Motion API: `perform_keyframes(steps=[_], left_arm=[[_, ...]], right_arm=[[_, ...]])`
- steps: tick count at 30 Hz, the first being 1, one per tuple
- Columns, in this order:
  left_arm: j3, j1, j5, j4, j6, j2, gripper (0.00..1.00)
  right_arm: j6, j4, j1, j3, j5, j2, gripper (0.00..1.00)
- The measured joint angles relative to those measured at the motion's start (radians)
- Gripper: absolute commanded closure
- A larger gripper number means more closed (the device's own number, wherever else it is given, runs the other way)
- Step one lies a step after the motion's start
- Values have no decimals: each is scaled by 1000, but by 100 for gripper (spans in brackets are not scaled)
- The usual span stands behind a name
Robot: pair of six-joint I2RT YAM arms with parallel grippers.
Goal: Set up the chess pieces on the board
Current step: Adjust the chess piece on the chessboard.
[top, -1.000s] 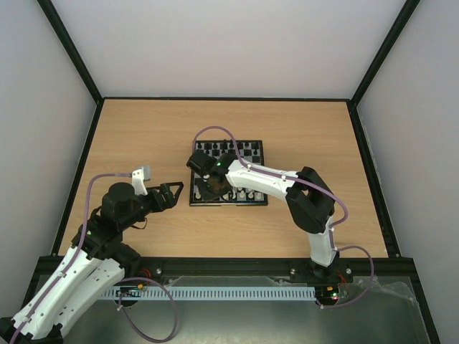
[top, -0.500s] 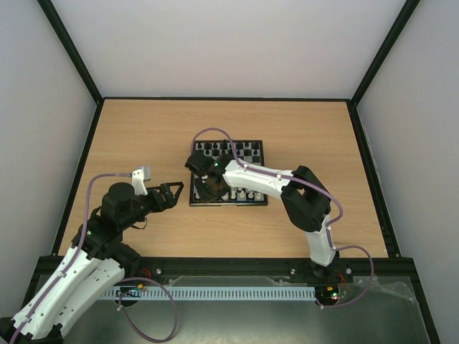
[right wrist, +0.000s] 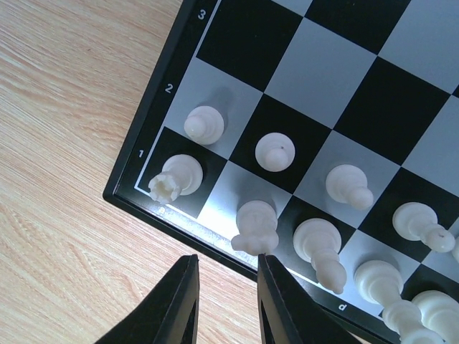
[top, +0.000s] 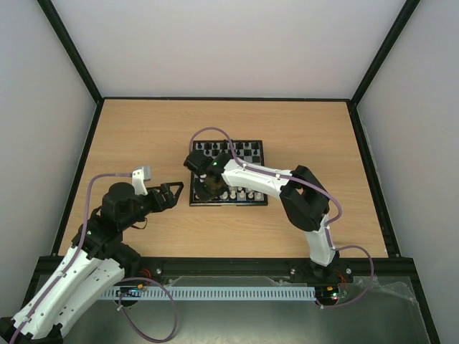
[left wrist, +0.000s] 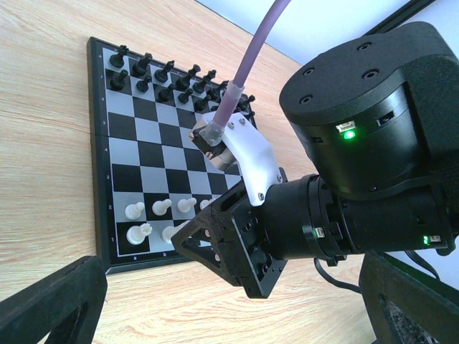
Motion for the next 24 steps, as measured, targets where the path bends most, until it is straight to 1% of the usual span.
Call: perform_keyframes(steps=[13, 24], left_arm=[[0, 0, 0, 0, 0, 0, 0], [0, 0, 0, 0, 0, 0, 1]], right_arm=[[0, 0, 0, 3, 0, 13, 77], [0, 0, 0, 5, 34, 16, 76]])
